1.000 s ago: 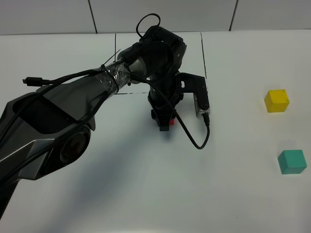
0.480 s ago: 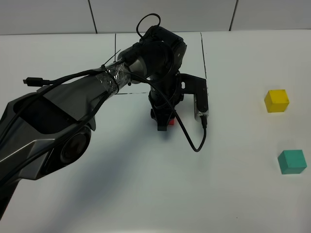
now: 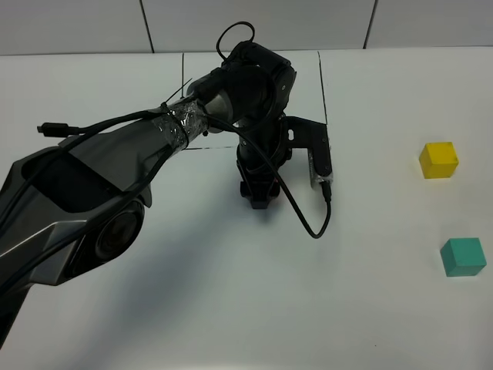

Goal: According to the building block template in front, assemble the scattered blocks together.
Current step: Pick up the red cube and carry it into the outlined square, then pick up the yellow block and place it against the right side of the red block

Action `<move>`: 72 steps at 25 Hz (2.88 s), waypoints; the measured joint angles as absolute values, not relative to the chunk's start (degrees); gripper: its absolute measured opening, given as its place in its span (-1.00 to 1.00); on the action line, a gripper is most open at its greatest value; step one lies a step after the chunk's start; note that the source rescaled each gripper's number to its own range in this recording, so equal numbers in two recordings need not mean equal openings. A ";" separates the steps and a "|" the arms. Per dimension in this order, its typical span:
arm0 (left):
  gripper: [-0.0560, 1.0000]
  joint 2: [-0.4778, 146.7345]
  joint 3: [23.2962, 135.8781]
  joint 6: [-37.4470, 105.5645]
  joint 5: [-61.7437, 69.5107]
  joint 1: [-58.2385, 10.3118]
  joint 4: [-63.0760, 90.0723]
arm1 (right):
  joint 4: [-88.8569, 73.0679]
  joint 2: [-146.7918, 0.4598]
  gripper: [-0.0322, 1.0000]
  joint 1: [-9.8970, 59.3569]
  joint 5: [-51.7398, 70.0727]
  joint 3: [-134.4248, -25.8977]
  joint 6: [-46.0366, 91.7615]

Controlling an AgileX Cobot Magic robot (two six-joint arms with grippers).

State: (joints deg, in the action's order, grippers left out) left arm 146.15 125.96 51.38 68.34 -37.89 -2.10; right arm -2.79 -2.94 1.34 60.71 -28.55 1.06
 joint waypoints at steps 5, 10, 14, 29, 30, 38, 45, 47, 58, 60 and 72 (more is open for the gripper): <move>0.99 141.97 125.96 48.05 68.34 -37.89 -1.12 | -2.79 -2.94 0.46 1.34 60.71 -28.55 1.06; 1.00 136.07 125.96 39.91 68.41 -37.21 -0.30 | -2.79 -2.94 0.46 1.34 60.71 -28.55 1.06; 0.99 132.28 125.91 34.34 68.47 -34.90 0.00 | -2.79 -2.94 0.46 1.34 60.71 -28.55 1.06; 0.94 119.57 118.44 16.83 68.42 -18.14 -0.94 | -2.79 -2.94 0.46 1.34 60.71 -28.55 1.06; 0.93 118.22 116.96 16.42 68.42 -17.02 -0.99 | -2.79 -2.94 0.46 1.34 60.71 -28.55 1.06; 0.93 103.63 97.27 14.51 66.07 -9.56 -0.93 | -2.79 -2.94 0.46 1.34 60.71 -28.55 1.06; 0.93 84.95 77.65 7.97 59.96 -6.62 -4.52 | -2.79 -2.94 0.46 1.34 60.71 -28.55 1.06; 0.93 78.45 72.17 5.71 58.68 -6.51 -5.97 | -2.79 -2.94 0.46 1.34 60.71 -28.55 1.06; 0.93 45.47 52.54 -3.18 56.64 -6.51 -8.29 | -2.79 -2.94 0.46 1.34 60.71 -28.55 1.06; 0.93 40.81 49.92 -4.08 56.70 -6.51 -8.24 | -2.79 -2.94 0.46 1.34 60.71 -28.55 1.06; 0.93 17.51 35.16 -5.02 58.89 -6.51 -2.21 | -2.79 -2.94 0.46 1.34 60.71 -28.55 1.06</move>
State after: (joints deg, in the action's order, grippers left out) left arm 17.51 35.16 -5.02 58.89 -6.51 -2.21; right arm -2.79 -2.94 1.34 60.71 -28.55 1.06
